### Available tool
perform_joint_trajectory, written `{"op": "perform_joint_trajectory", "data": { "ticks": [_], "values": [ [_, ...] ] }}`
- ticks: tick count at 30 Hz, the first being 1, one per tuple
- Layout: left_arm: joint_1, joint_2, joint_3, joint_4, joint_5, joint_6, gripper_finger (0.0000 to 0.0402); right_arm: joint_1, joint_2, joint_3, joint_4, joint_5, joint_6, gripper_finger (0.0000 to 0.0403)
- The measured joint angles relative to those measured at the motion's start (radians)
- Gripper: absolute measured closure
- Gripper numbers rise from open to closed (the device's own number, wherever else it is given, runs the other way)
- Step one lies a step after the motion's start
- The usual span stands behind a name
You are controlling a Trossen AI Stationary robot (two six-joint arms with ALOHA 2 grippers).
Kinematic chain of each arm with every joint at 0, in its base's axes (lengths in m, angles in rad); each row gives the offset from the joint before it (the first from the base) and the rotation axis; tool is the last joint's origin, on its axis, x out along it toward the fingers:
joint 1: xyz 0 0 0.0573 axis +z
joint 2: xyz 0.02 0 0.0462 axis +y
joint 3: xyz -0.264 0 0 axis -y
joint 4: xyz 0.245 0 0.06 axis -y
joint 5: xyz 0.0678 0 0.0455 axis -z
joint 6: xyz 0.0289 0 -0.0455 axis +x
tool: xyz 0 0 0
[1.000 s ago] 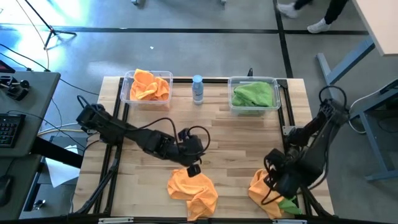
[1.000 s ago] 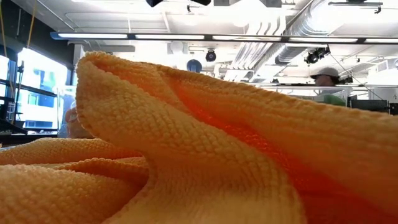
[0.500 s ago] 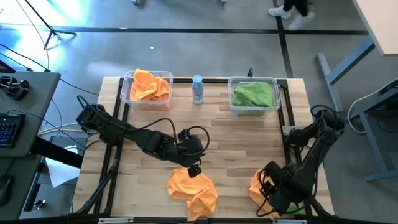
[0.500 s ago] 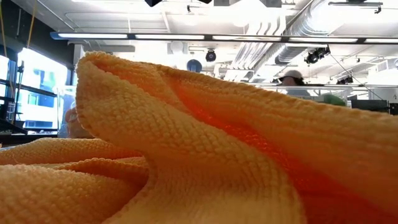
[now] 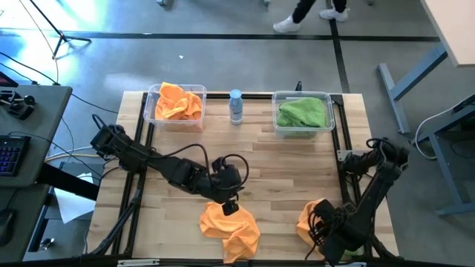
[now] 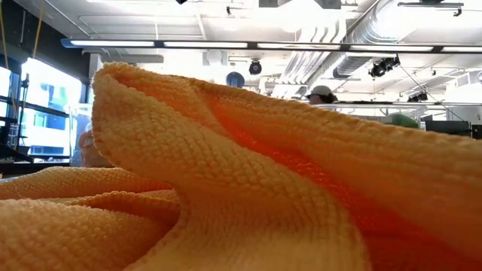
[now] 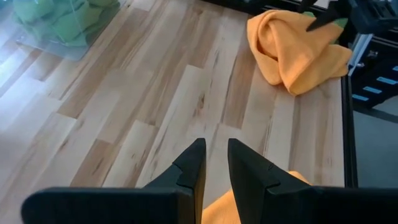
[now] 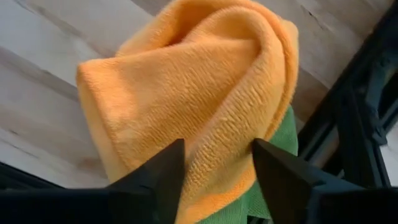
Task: Sort microfiber towel by color & place in baskets
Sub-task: Put the orange towel into the left transparent bin
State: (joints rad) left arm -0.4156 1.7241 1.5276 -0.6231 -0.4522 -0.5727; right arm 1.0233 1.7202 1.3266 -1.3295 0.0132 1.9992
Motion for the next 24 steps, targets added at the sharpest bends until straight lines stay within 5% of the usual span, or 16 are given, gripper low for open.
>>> {"op": "perform_joint_trajectory", "data": {
  "ticks": [8, 14, 19, 24],
  "values": [
    [0.012, 0.000, 0.000, 0.000, 0.001, 0.000, 0.0349, 0.043, 0.000, 0.000, -0.022, 0.002, 0.117, 0.0381],
    [0.051, 0.000, 0.000, 0.000, -0.004, 0.013, 0.0348, 0.064, -0.021, 0.070, -0.082, 0.114, 0.222, 0.0388],
    [0.052, -0.001, 0.000, 0.000, 0.026, 0.169, 0.0331, 0.059, -0.026, 0.269, -0.245, 0.327, 0.225, 0.0397],
    [0.064, -0.004, 0.000, 0.001, 0.041, 0.295, 0.0286, 0.021, -0.047, 0.416, -0.241, 0.706, 0.106, 0.0400]
  ]
}}
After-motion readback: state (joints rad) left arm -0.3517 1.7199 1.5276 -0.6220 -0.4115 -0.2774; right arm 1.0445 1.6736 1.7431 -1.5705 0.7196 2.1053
